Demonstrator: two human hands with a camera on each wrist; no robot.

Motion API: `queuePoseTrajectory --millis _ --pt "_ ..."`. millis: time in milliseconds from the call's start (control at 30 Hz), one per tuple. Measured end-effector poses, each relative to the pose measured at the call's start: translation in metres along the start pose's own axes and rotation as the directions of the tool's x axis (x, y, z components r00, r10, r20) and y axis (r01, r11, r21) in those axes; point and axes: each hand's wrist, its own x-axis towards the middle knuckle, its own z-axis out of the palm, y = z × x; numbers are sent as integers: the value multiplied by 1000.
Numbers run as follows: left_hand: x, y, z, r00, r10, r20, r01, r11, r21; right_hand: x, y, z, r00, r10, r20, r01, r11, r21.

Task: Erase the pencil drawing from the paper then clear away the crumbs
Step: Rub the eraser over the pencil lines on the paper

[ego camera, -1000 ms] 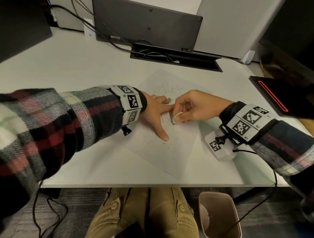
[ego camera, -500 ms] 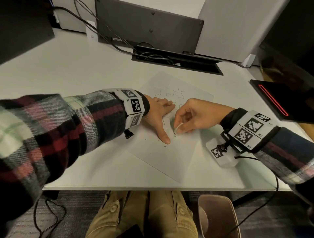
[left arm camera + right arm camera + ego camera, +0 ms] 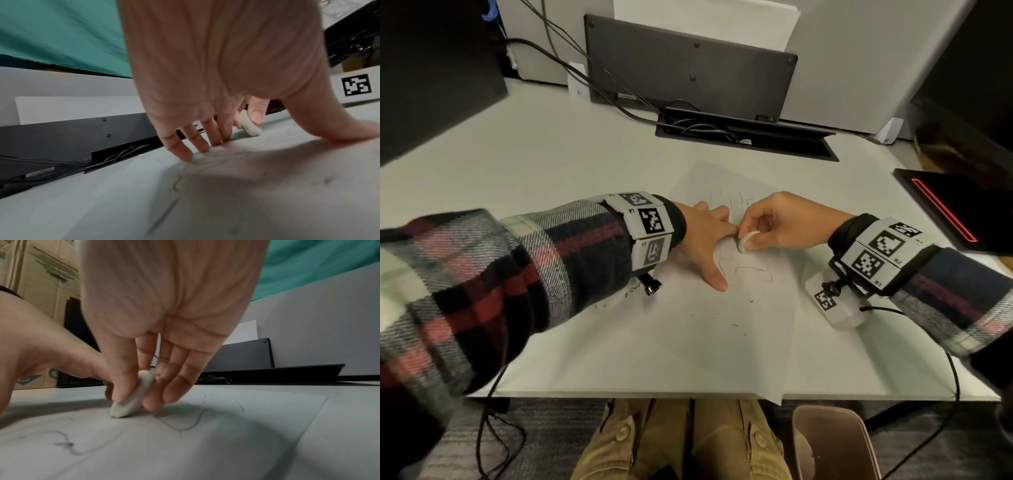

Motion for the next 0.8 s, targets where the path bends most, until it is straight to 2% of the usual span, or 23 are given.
queuePoseTrajectory --millis 167,333,467,500,633,733,800 --pt "1 2 2 1000 -6 -12 5 1000 -20 -1 -4 1 999 13 31 -14 999 50" --pt "5 1 4 997 -38 64 36 999 22 -7 -14 7 980 -6 199 -31 983 180" --pt "4 1 3 996 -45 83 43 999 24 -2 -12 7 998 -4 59 -1 996 90" --pt "4 1 3 995 -49 85 47 999 24 -3 -13 7 998 -4 58 -2 996 89" --pt "3 1 3 992 -72 103 71 997 9 -11 -20 9 981 -9 193 -21 988 153" --pt "1 3 2 991 -78 109 76 997 23 -8 -15 8 997 -4 79 -4 995 99" --pt "0 3 1 990 -80 114 78 997 25 -8 -16 9 998 -11 54 8 998 66"
